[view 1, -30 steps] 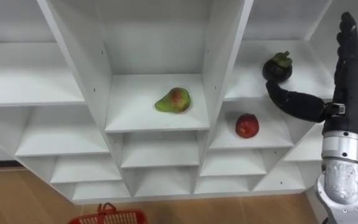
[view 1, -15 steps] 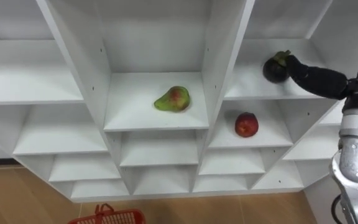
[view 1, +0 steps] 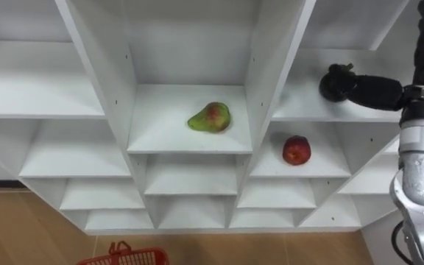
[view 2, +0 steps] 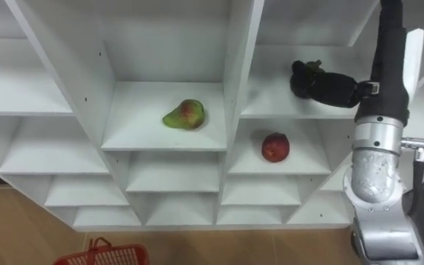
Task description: Collect fruits from the closet
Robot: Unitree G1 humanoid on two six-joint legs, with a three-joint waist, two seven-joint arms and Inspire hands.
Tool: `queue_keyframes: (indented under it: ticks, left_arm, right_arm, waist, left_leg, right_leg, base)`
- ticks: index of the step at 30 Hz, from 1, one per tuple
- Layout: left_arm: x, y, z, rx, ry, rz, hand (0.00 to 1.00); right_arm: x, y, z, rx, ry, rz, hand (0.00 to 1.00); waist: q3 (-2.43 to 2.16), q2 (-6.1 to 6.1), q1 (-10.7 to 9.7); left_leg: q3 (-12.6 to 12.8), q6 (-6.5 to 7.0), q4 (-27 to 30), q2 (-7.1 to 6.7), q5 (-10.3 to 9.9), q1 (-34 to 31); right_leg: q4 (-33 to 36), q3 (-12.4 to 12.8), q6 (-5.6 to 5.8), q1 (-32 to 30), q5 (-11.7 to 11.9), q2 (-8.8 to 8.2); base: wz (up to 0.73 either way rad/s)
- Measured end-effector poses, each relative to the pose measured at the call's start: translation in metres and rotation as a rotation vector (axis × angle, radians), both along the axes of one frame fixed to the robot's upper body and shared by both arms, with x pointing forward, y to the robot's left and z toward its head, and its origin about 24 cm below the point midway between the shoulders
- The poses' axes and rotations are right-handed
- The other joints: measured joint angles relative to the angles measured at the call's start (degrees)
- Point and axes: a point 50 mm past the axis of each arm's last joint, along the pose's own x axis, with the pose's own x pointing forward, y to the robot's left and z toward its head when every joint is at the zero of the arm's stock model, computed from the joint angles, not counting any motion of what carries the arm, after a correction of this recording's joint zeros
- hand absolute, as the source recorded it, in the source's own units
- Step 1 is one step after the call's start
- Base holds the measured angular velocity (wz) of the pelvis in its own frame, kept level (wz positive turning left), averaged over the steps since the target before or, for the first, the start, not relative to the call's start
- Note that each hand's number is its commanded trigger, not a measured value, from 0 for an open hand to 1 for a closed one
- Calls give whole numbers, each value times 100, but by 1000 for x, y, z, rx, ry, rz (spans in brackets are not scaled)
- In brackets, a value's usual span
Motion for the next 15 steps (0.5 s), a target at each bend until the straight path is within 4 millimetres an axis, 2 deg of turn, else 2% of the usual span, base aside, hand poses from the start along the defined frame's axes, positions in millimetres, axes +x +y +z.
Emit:
queue_keyframes:
  ticks: [7,10,15]
  left_arm:
    - [3,-1,2,-2,-25,-7,100]
    - [3,-1,2,-2,-27,-8,100]
    - [4,-1,3,-2,-29,-9,100]
  right_arm:
    - [2,-2,-9,9,61,14,0]
    - [3,-2,-19,9,108,15,0]
    - [3,-3,-25,8,134,10,0]
  waist:
    - [1,8,28]
    - [2,9,41]
    - [6,19,141]
  left_leg:
    - [-2,0,12,0,0,-15]
    - [-4,0,13,0,0,3]
    - [-9,0,13,0,0,-2]
  right_leg:
    - [-7,5,0,-12,0,0]
    - [-7,5,0,2,0,0]
    - [-9,7,0,-2,0,1]
  base:
    - [0]
    - [0]
    - [0]
